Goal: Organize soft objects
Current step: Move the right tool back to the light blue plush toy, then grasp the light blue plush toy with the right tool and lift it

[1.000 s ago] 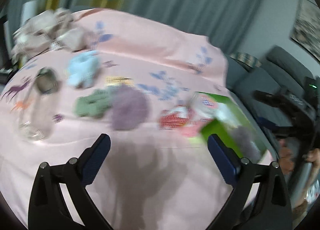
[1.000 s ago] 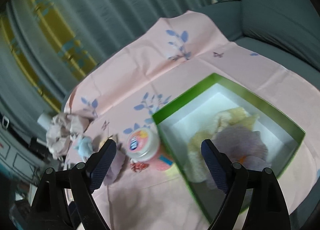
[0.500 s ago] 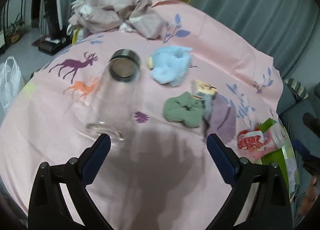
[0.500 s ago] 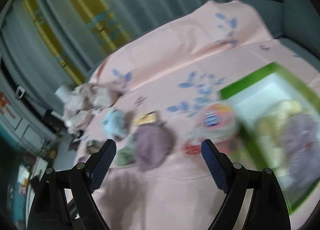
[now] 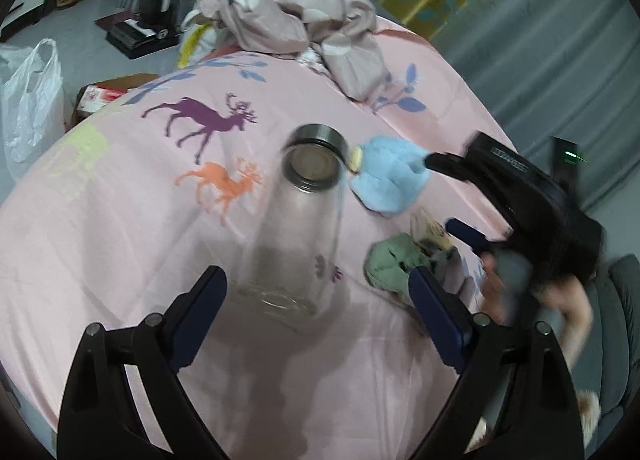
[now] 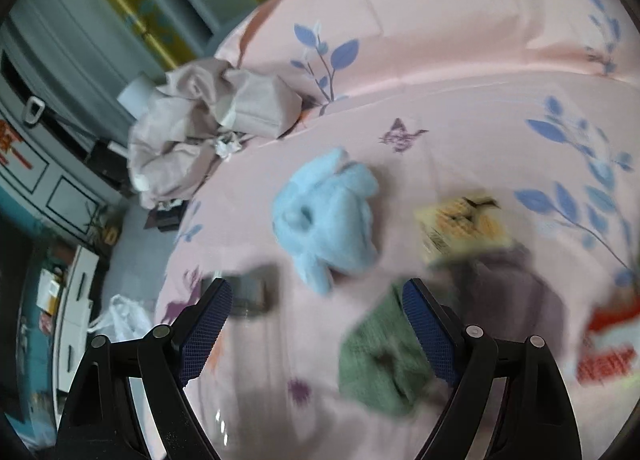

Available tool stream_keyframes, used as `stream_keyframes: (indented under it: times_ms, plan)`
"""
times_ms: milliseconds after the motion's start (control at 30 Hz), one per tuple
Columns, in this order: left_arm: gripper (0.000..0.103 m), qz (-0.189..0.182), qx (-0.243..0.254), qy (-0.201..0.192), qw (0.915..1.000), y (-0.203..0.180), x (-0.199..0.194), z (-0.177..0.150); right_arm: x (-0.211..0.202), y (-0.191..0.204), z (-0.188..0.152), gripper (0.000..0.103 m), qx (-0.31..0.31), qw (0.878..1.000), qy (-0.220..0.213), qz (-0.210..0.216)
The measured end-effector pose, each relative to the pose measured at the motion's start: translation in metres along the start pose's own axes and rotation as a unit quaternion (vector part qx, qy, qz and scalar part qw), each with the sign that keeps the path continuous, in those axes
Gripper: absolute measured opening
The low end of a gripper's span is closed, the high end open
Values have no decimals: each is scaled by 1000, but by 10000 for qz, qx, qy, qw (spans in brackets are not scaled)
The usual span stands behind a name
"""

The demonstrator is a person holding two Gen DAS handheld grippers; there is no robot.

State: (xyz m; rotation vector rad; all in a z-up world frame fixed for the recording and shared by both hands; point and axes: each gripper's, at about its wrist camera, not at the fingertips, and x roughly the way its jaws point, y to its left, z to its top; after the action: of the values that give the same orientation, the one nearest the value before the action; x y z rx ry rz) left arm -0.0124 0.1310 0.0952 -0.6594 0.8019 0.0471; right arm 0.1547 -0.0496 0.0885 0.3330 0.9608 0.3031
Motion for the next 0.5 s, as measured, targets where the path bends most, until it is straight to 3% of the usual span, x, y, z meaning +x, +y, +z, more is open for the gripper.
stream_keyframes:
  times_ms: [200, 267, 333, 500]
  plan:
    - [91, -51, -5, 75, 10000, 1, 6, 7, 58, -2, 26, 87, 241, 9994, 44, -262]
    - [91, 5, 84, 87, 9999, -2, 7, 6, 70, -3, 30, 73, 182, 9992, 167, -307]
    - [91, -24, 142, 131, 9998, -3, 9, 7, 70, -5, 29, 65, 138, 9998, 135, 20]
    - [91, -6, 249, 135, 9996, -7, 9, 3, 35, 3, 22, 62, -52, 9998, -200, 84]
